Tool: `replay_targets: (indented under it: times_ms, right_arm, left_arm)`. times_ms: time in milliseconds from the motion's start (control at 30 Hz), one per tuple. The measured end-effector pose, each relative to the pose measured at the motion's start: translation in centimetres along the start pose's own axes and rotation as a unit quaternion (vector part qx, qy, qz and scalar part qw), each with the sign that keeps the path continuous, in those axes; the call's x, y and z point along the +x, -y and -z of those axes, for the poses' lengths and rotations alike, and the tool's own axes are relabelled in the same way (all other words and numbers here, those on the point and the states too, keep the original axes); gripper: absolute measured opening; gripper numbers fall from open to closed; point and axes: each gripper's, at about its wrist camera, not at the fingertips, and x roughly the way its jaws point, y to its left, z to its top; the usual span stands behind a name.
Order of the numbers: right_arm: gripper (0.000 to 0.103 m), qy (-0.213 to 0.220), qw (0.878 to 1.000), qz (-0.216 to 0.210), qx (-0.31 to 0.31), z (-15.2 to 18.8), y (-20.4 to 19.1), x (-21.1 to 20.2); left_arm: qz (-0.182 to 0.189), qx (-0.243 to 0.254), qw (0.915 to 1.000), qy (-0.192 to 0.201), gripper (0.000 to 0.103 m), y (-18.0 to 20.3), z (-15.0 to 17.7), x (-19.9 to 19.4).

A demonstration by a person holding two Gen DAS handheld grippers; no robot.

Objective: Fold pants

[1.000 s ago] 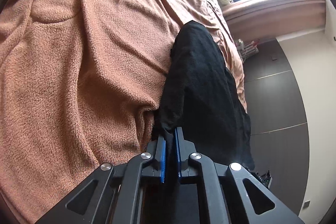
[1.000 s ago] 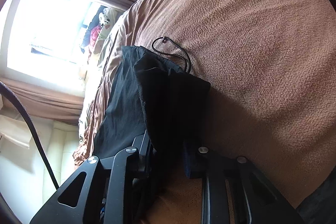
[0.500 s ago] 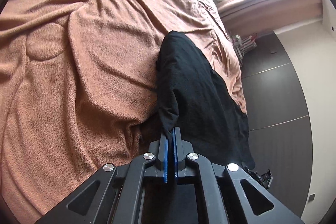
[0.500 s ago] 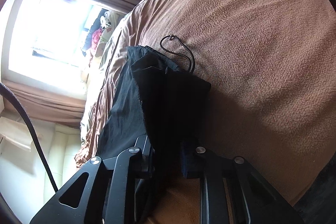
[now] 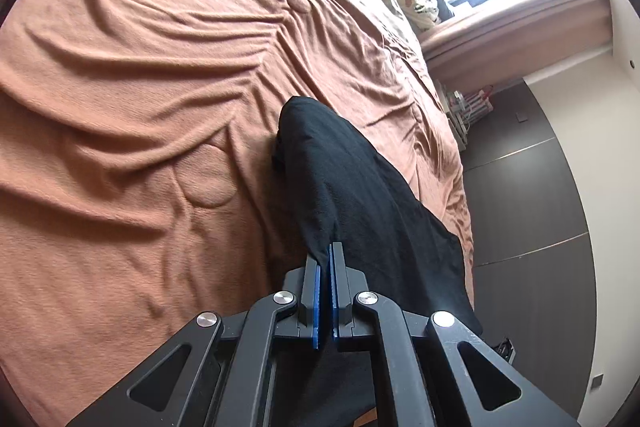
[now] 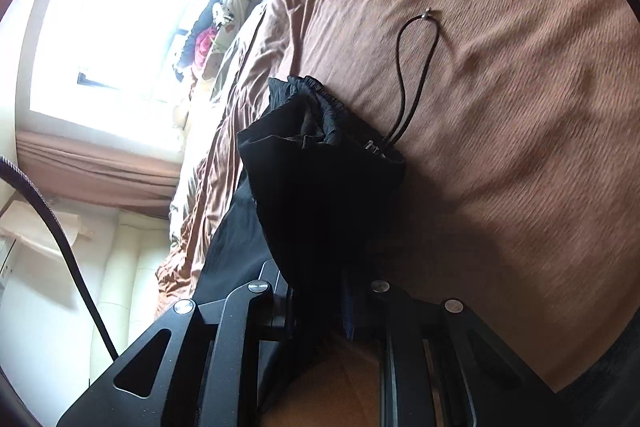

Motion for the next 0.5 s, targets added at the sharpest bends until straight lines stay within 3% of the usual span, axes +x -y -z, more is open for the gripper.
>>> replay_targets:
  times_ms: [233,500]
  right_arm:
    - [0.015,-0.037,0.999,-0.001,-0.018,4.0,-3.1,3.8]
    - [0.015,-0.067,0.997,-0.005,-0.028,5.7,-5.3,7.2]
  left_arm:
    - [-0.02,-0.021,0.9992,0.027,0.004,-5.1,-0.3,-5.7]
    - [-0.04,-0.038,0.9975,0.044,0.004,-9.4,-0.2,-10.1]
